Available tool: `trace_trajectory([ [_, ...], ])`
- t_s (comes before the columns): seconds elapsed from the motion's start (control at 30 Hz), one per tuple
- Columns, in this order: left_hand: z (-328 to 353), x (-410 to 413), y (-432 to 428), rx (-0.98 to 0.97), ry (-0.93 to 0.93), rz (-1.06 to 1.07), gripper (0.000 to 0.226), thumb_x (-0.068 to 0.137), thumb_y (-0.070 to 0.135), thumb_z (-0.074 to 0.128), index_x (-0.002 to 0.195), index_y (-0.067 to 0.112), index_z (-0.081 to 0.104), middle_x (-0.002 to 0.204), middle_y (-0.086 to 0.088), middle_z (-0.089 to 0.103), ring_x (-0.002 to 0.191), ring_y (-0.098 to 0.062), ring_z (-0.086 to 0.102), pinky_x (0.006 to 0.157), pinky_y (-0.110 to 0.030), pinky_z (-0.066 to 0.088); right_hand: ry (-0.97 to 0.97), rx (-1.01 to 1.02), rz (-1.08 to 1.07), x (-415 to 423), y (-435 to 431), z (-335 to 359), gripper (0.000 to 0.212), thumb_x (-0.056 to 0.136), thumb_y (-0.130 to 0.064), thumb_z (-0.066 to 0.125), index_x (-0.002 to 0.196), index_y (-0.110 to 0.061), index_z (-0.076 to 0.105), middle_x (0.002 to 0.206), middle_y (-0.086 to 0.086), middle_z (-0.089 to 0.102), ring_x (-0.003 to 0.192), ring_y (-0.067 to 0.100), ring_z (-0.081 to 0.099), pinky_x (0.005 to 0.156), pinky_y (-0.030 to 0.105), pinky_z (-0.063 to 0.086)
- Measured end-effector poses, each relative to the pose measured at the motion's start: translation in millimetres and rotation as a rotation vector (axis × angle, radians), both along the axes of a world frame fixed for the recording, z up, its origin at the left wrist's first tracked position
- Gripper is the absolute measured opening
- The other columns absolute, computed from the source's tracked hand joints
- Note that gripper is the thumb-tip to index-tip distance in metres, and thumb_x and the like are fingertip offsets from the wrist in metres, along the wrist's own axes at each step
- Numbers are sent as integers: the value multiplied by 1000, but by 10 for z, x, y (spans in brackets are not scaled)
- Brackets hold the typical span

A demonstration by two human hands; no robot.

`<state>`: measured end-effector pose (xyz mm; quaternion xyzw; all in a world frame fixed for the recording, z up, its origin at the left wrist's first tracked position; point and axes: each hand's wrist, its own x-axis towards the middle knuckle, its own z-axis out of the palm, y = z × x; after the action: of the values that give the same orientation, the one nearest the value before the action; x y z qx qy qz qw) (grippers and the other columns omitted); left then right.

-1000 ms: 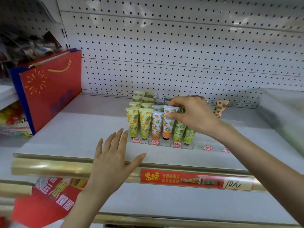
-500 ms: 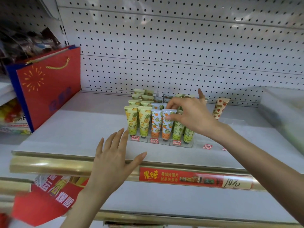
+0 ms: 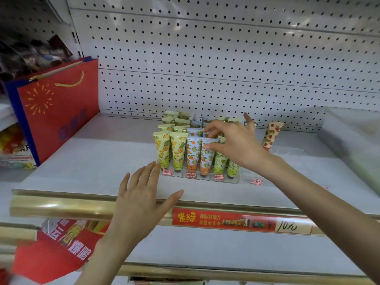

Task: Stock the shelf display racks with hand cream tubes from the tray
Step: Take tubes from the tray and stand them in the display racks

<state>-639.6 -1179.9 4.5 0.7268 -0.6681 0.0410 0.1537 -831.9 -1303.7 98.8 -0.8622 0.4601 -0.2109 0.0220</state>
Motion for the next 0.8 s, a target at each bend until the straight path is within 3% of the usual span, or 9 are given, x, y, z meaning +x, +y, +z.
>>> trace_trajectory([
  [0.17,98,-17,29,-42,-4,-8,85,84,72,22,132,7,49,132,-9,56,119,-28,54,100,-51,38,-59,6,7,-20,35,72,34,81,-40,67,112,-27,58,97,-18,65,105,6,58,112,44,-7],
  [0.3,214,-14,41,-85,-30,-48,84,85,71,22,131,7,49,130,-8,56,118,-28,55,100,-51,38,-120,-46,-37,-57,105,130,29,87,-42,60,112,-27,59,108,-15,64,108,6,57,113,45,-3],
  [0.47,421,-41,-24,-146,-54,-93,85,86,71,15,132,7,49,131,-9,56,119,-28,53,101,-53,36,-203,-110,-58,-259,235,100,40,93,-40,51,127,-20,55,132,-2,55,121,20,51,108,47,31],
  [0.67,675,-85,-191,-169,-112,-144,93,81,75,8,140,11,38,146,-9,40,132,-28,39,107,-54,25,113,-80,-243,-649,503,-46,61,94,-54,32,148,-27,21,158,-3,13,145,16,10,116,41,6],
  [0.8,785,-258,-300,-171,-156,-187,90,81,74,11,139,11,41,146,-10,39,134,-29,36,107,-57,23,239,-99,-378,-928,623,-130,76,85,-66,5,149,-26,13,159,-2,7,146,18,5,115,50,5],
])
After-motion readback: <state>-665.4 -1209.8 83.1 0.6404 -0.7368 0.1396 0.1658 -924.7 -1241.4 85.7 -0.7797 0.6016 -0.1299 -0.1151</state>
